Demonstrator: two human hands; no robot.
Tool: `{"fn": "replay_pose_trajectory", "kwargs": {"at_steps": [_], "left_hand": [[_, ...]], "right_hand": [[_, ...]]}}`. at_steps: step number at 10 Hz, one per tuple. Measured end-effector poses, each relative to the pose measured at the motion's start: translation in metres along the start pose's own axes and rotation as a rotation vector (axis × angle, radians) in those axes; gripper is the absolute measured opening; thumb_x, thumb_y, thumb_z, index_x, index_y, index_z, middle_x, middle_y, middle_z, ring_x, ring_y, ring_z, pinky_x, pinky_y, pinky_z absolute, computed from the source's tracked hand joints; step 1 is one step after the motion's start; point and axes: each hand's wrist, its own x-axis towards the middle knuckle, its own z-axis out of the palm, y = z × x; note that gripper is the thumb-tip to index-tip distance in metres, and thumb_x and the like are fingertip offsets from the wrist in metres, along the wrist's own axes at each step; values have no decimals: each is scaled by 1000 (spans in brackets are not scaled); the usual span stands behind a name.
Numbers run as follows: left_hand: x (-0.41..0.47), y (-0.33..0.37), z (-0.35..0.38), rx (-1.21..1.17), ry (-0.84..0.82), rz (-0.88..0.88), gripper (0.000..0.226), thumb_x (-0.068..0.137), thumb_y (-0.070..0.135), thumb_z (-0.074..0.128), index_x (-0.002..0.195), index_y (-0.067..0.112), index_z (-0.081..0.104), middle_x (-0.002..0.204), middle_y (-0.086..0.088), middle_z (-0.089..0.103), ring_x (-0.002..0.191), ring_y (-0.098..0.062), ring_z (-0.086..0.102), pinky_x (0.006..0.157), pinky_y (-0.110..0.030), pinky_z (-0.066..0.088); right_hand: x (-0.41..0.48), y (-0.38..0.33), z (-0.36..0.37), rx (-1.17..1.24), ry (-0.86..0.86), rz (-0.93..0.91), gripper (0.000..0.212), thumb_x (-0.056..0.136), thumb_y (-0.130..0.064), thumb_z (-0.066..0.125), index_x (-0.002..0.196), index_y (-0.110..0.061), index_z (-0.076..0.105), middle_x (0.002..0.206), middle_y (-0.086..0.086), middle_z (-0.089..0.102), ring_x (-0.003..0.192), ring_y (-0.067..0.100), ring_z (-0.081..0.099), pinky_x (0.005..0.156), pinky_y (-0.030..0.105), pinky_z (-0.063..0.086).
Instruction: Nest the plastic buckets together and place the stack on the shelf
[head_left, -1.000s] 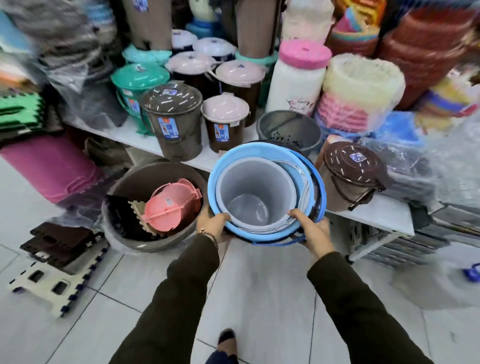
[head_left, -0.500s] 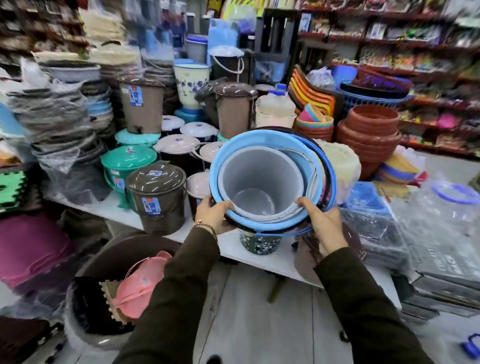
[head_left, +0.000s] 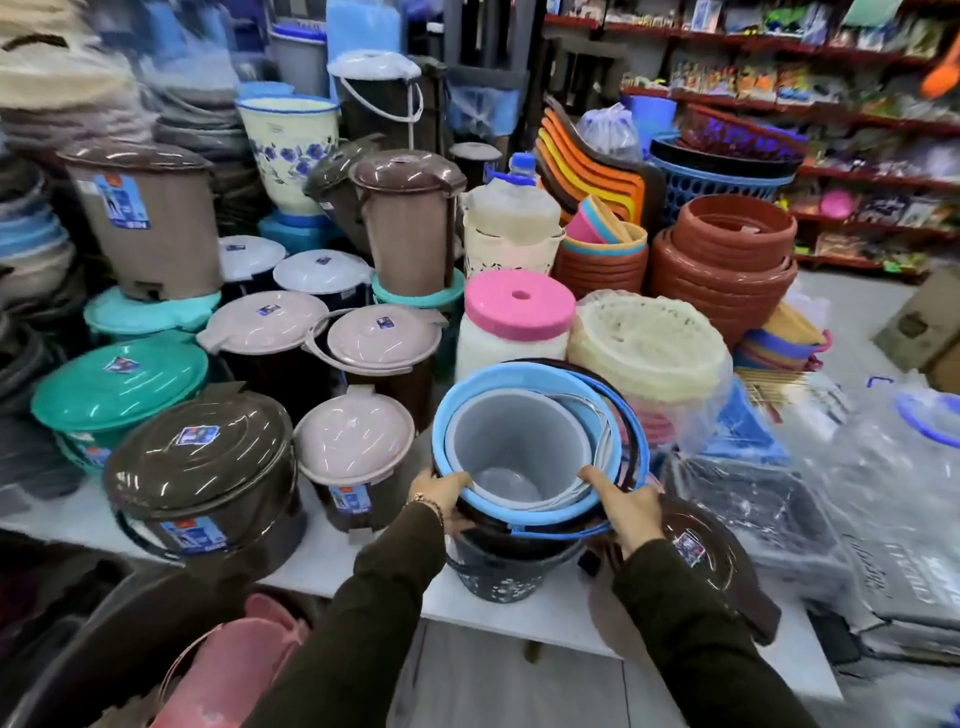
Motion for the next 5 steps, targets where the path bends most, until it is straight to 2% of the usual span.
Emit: {"fn": "replay_pose_trajectory", "kwargs": {"at_steps": [1,2,3,4,5], "left_hand": [[40,-21,-1,73,25,-55,43,74,-7,57,115,4,55,88,-22,60,79,-42,62,82,-67,52],[101,-60,-8,316,116,-29,50,67,17,70,115,7,63,103,-22,69,92,-41,68,82,-58,58],[108,-67,-14,576,170,7,50,69,36,74,112,10,68,107,-16,70,92,-35,70,84,-49,60],[77,-50,-10,774,205,41,48,80,43,71,114,11,62,108,-10,54,86,-28,65,83,-40,59],[56,-37,-3,894,247,105,50,86,44,66,124,13,55,119,-13,48,100,-30,61,90,-39,53]], "right_hand": [[31,37,8,-60,19,97,106,27,-58,92,117,-8,65,105,9,76,96,28,74,92,47,61],[44,60,18,-129,28,176,106,35,-58,91,121,-4,61,111,13,73,100,32,72,91,50,60],[36,60,20,-178,42,198,88,53,-47,92,120,3,62,113,17,73,103,34,71,94,46,58],[37,62,17,-175,-33,215,88,42,-50,95,109,2,73,103,16,78,96,32,74,95,46,59],[36,55,15,-171,-58,203,96,39,-55,96,108,4,67,103,13,76,96,30,73,96,48,58]]}}
